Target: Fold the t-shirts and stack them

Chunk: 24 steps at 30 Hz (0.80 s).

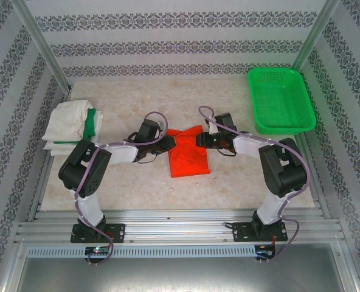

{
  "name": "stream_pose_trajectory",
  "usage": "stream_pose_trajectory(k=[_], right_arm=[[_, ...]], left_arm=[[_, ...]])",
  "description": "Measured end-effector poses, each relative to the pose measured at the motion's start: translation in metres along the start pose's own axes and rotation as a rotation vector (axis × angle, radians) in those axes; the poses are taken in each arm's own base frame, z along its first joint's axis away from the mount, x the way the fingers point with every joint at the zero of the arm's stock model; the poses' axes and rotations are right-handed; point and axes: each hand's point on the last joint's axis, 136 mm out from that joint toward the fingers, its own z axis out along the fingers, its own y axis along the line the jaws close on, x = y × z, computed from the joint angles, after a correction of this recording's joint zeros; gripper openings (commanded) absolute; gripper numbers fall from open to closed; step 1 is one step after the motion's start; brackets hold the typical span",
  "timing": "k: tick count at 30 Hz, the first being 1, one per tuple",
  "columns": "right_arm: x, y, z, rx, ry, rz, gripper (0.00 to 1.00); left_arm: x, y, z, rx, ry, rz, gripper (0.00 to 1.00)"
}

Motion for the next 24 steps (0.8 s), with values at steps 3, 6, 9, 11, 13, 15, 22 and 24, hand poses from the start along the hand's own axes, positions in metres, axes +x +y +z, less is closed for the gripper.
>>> stream_pose_trajectory(k=[3,6,9,11,13,15,22,24], right_arm=[[0.001,0.001,0.003,-0.014,0.011,0.007,0.09],[0.0,0.004,0.002,-0.024,0.007,0.007,0.01],[-0.001,0.008,-0.007,-0.032,-0.013,-0.007,0.0],[-0.003,0.014,-0.018,-0.04,-0.036,-0.02,0.0],[-0.009,0.021,-0.03,-0.05,-0.069,-0.038,0.0],[-0.015,0.028,-0.039,-0.061,-0.098,-0.057,0.01],[-0.019,0.023,-0.036,-0.033,-0.102,-0.089,0.13],[-0.017,0.02,-0.032,-0.022,-0.093,-0.094,0.27]], left_arm=[[0.004,0.005,0.004,-0.011,0.015,-0.006,0.01],[0.005,0.005,0.004,-0.01,0.018,-0.007,0.0],[0.005,0.004,0.002,-0.01,0.018,-0.007,0.0],[0.004,0.001,-0.002,-0.005,0.013,-0.004,0.0],[0.002,-0.004,-0.009,0.007,0.002,0.001,0.0],[-0.002,-0.012,-0.017,0.02,-0.015,0.009,0.0],[-0.008,-0.014,-0.015,0.013,-0.023,0.034,0.13],[-0.007,-0.011,-0.012,0.004,-0.016,0.031,0.25]])
